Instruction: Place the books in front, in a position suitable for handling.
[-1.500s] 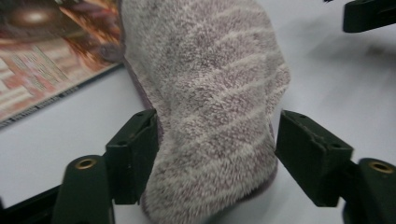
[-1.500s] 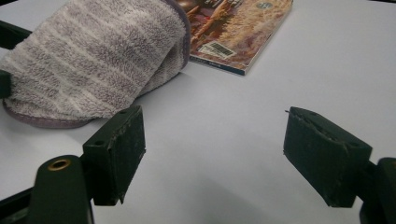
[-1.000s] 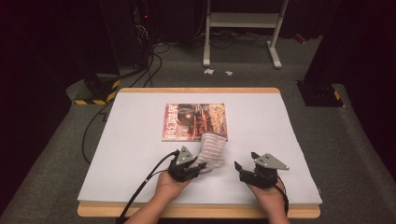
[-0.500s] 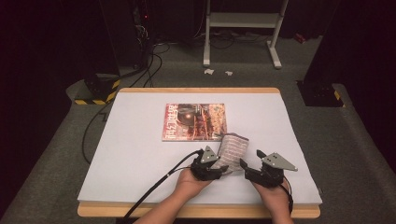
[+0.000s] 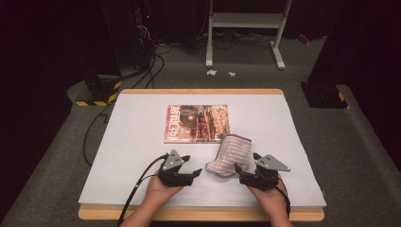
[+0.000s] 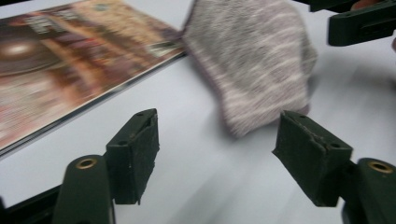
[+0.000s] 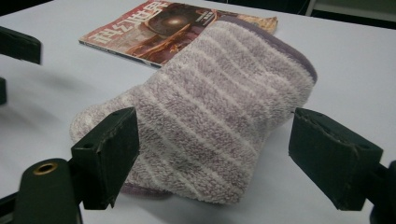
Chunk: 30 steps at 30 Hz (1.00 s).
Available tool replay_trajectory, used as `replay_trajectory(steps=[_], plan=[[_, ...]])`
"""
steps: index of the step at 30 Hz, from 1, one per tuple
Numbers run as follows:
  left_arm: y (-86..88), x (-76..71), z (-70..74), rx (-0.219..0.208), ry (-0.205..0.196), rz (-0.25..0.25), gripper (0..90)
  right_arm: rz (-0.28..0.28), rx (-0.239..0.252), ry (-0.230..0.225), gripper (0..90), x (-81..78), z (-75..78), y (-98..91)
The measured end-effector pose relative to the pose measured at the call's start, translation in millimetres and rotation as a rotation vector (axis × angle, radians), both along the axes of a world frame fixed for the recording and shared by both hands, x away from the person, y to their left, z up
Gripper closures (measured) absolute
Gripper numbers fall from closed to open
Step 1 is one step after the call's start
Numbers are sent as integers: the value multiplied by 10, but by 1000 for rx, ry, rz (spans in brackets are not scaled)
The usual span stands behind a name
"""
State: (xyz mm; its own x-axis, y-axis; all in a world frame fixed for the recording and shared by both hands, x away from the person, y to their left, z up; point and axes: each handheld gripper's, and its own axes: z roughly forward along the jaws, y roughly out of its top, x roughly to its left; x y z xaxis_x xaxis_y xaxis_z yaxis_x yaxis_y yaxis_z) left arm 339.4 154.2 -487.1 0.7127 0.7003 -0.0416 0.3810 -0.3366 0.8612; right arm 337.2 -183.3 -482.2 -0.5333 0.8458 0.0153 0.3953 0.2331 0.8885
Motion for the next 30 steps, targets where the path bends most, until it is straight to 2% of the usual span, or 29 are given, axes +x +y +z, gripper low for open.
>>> replay_trajectory(steps=[4,6,8,10,13,15,18,22,26,30], plan=[[380,-64,-14,49,-39,117,298,1,-5,17,148,35,14,54],[571,-67,-27,31,-36,167,297,6,-31,9,145,54,58,109],[726,-54,-36,5,-28,207,296,14,-24,2,142,86,126,169],[851,-41,-43,-2,-36,243,296,16,-33,0,141,125,165,238],[968,-18,-70,-1,-31,271,296,11,-57,35,141,218,123,304],[1014,-14,-101,-11,-21,284,296,10,-66,70,137,282,80,318],[1030,6,-137,-14,-13,288,296,7,-65,96,141,311,-34,294],[993,13,-159,-5,-6,276,295,39,-113,159,176,332,-154,314],[968,5,-154,-2,-16,266,294,40,-132,166,235,311,-185,354],[972,-6,-146,-1,-21,266,294,27,-117,205,307,333,-216,373]])
